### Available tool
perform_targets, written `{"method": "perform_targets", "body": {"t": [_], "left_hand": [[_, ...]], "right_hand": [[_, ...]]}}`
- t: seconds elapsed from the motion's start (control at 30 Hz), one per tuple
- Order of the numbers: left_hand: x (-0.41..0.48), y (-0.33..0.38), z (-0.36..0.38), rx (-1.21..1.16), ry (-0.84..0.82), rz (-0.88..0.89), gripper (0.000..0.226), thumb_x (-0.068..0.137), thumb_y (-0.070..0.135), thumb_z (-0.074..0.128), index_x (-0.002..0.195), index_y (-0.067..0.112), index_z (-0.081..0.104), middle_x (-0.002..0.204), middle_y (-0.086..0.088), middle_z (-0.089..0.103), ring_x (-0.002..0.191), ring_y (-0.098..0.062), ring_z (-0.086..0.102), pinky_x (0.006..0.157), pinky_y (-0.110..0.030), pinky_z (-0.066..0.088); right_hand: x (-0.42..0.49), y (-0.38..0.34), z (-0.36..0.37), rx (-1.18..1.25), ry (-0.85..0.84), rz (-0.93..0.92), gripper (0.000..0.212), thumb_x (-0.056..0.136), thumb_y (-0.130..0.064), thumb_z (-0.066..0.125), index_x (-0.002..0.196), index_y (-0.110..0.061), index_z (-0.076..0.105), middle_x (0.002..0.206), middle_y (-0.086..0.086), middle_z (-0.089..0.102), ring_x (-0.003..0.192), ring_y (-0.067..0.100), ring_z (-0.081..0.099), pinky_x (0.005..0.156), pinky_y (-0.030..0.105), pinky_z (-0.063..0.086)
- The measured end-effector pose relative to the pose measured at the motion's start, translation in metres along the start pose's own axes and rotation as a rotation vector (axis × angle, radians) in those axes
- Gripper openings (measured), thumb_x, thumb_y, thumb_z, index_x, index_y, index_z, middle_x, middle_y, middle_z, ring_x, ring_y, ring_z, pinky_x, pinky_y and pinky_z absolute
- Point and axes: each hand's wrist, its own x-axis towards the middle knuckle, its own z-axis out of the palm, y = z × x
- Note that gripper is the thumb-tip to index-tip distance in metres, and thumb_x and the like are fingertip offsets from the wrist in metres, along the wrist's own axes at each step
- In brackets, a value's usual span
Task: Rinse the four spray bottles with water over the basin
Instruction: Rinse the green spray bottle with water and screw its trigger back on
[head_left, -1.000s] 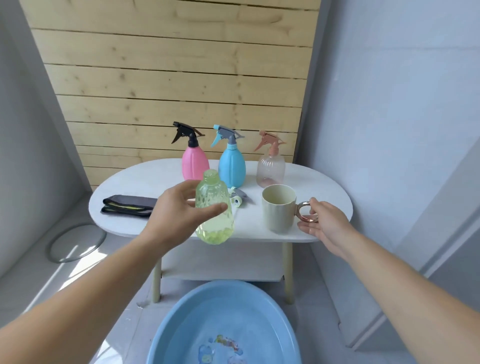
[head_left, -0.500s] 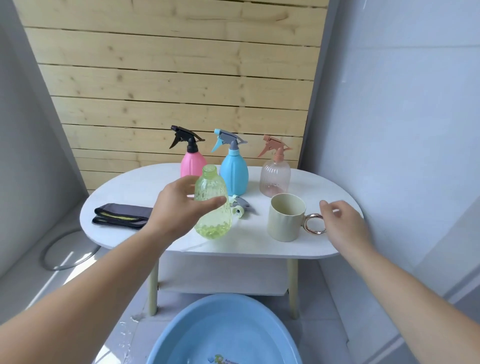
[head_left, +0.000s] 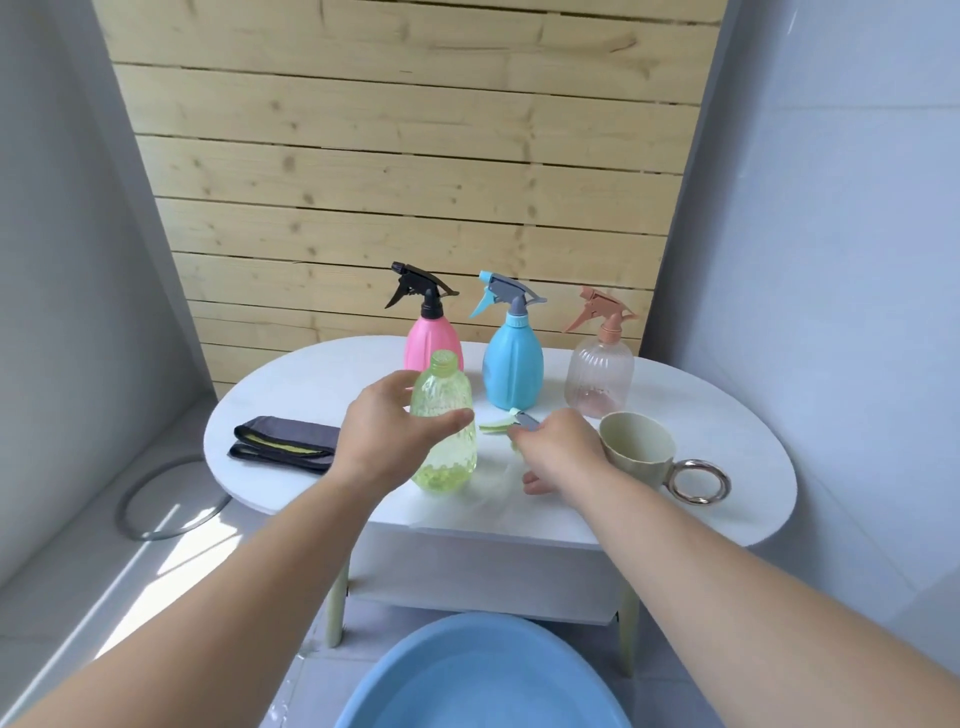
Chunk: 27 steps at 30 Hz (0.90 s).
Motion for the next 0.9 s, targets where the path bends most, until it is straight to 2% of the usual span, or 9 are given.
{"method": "perform_targets", "body": {"t": [0.1, 0.2, 0.27, 0.33, 0.5, 0.6, 0.67, 0.77, 0.9], "left_hand": [[0.006, -0.008, 0.002, -0.013, -0.007, -0.015, 0.060, 0.072, 0.042, 0.091, 0.126, 0.026, 0.069, 0.114, 0.005, 0.073, 0.103, -0.016, 0.072, 0.090, -0.043, 0.060], [0.009, -0.009, 0.004, -0.030, -0.028, -0.012, 0.076, 0.063, 0.053, 0.090, 0.131, 0.027, 0.068, 0.121, 0.005, 0.073, 0.108, -0.015, 0.071, 0.093, -0.043, 0.060], [0.011, -0.010, 0.004, -0.039, -0.040, -0.005, 0.090, 0.053, 0.063, 0.084, 0.134, 0.028, 0.066, 0.125, 0.005, 0.072, 0.112, -0.015, 0.070, 0.095, -0.044, 0.060], [0.014, -0.011, 0.005, -0.050, -0.061, 0.002, 0.090, 0.053, 0.062, 0.084, 0.135, 0.028, 0.066, 0.125, 0.005, 0.071, 0.114, -0.015, 0.069, 0.095, -0.045, 0.060], [0.016, -0.014, 0.003, -0.036, -0.091, 0.000, 0.078, 0.067, 0.053, 0.090, 0.136, 0.029, 0.063, 0.124, 0.005, 0.067, 0.111, -0.016, 0.068, 0.094, -0.045, 0.059], [0.016, -0.014, 0.002, -0.025, -0.094, 0.009, 0.068, 0.072, 0.049, 0.090, 0.132, 0.030, 0.064, 0.117, 0.009, 0.066, 0.112, -0.015, 0.067, 0.095, -0.045, 0.059], [0.014, -0.014, 0.002, -0.012, -0.102, 0.014, 0.062, 0.073, 0.048, 0.090, 0.128, 0.032, 0.066, 0.113, 0.010, 0.066, 0.111, -0.015, 0.067, 0.095, -0.045, 0.058], [0.012, -0.014, 0.002, 0.001, -0.111, 0.030, 0.065, 0.072, 0.051, 0.090, 0.129, 0.031, 0.065, 0.122, 0.005, 0.068, 0.116, -0.016, 0.065, 0.097, -0.045, 0.057], [0.010, -0.013, 0.002, -0.024, -0.147, 0.022, 0.078, 0.064, 0.058, 0.089, 0.132, 0.031, 0.063, 0.128, 0.004, 0.067, 0.116, -0.018, 0.066, 0.096, -0.046, 0.058]], "right_hand": [[0.023, -0.005, 0.010, -0.057, 0.105, 0.100, 0.042, 0.083, -0.039, 0.067, 0.107, -0.006, 0.056, 0.092, 0.011, 0.068, 0.059, 0.033, 0.072, 0.048, 0.046, 0.060], [0.039, -0.002, 0.020, -0.200, 0.148, 0.128, 0.044, 0.087, -0.044, 0.064, 0.109, -0.007, 0.055, 0.092, 0.008, 0.068, 0.057, 0.028, 0.067, 0.037, 0.023, 0.047], [0.048, -0.001, 0.025, -0.283, 0.171, 0.115, 0.040, 0.088, -0.044, 0.063, 0.107, -0.010, 0.054, 0.095, 0.007, 0.069, 0.067, 0.029, 0.068, 0.043, 0.020, 0.039], [0.054, 0.000, 0.027, -0.317, 0.184, 0.119, 0.039, 0.086, -0.042, 0.066, 0.106, -0.011, 0.055, 0.098, 0.009, 0.070, 0.083, 0.032, 0.070, 0.054, 0.026, 0.043], [0.049, -0.009, 0.018, -0.230, 0.205, 0.043, 0.025, 0.081, -0.034, 0.065, 0.092, -0.012, 0.056, 0.091, 0.009, 0.070, 0.076, 0.032, 0.071, 0.054, 0.026, 0.044], [0.036, -0.026, 0.002, -0.199, 0.316, -0.117, 0.021, 0.087, -0.030, 0.063, 0.096, -0.012, 0.055, 0.093, 0.006, 0.065, 0.088, 0.032, 0.065, 0.066, 0.032, 0.047], [0.023, -0.044, -0.014, -0.097, 0.412, -0.230, 0.022, 0.088, -0.033, 0.065, 0.094, -0.014, 0.054, 0.092, 0.001, 0.059, 0.091, 0.031, 0.064, 0.074, 0.034, 0.050], [0.001, -0.082, -0.040, 0.172, 0.473, -0.383, 0.025, 0.086, -0.045, 0.067, 0.088, -0.024, 0.054, 0.092, -0.008, 0.065, 0.085, 0.024, 0.071, 0.080, 0.039, 0.056], [-0.021, -0.138, -0.061, 0.517, 0.349, -0.486, 0.013, 0.093, -0.033, 0.066, 0.085, -0.023, 0.067, 0.072, -0.010, 0.067, 0.077, 0.014, 0.072, 0.061, 0.023, 0.052]]}}
